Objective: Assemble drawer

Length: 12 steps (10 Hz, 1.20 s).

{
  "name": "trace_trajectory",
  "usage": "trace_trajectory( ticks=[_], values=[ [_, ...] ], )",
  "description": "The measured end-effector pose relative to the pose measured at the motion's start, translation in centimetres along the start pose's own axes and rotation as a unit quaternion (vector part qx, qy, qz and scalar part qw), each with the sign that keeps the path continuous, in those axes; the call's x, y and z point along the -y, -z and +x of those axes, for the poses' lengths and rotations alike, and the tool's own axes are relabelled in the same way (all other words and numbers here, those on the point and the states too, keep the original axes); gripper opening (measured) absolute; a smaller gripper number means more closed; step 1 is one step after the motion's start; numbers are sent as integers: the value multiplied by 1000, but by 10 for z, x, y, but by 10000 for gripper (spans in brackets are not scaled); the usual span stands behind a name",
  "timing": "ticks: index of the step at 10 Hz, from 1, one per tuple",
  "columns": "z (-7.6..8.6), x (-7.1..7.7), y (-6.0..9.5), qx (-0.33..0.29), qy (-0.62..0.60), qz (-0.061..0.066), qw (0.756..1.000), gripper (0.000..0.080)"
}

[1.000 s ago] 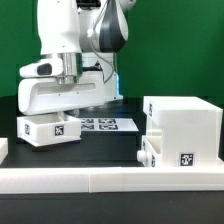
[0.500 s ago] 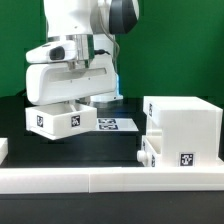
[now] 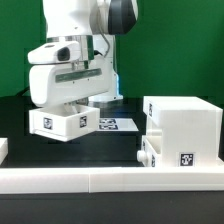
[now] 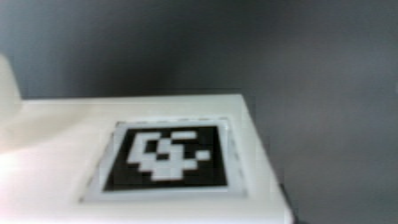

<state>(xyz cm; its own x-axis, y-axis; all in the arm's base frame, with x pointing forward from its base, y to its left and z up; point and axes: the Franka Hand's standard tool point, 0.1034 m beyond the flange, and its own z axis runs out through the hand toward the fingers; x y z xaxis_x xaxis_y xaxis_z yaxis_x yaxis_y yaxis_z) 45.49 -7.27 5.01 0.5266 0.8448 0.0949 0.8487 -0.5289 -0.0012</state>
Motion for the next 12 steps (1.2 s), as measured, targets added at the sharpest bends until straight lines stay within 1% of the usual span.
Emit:
trace_trajectory(
  ticks=[1, 5, 6, 7, 8, 10, 11, 12],
  values=[
    [-1, -3, 2, 8, 85, 9, 996, 41],
    [-3, -3, 1, 13, 196, 11, 980, 41],
    [-5, -6, 2, 17, 256, 14, 967, 41],
    [-3, -11, 2, 17, 258, 19, 966, 41],
    [3, -18, 3, 17, 256, 24, 966, 41],
    [20, -36, 5, 13, 262, 27, 965, 41],
    [26, -43, 6, 12, 264, 25, 964, 41],
    [30, -44, 9, 11, 266, 20, 964, 41]
  ],
)
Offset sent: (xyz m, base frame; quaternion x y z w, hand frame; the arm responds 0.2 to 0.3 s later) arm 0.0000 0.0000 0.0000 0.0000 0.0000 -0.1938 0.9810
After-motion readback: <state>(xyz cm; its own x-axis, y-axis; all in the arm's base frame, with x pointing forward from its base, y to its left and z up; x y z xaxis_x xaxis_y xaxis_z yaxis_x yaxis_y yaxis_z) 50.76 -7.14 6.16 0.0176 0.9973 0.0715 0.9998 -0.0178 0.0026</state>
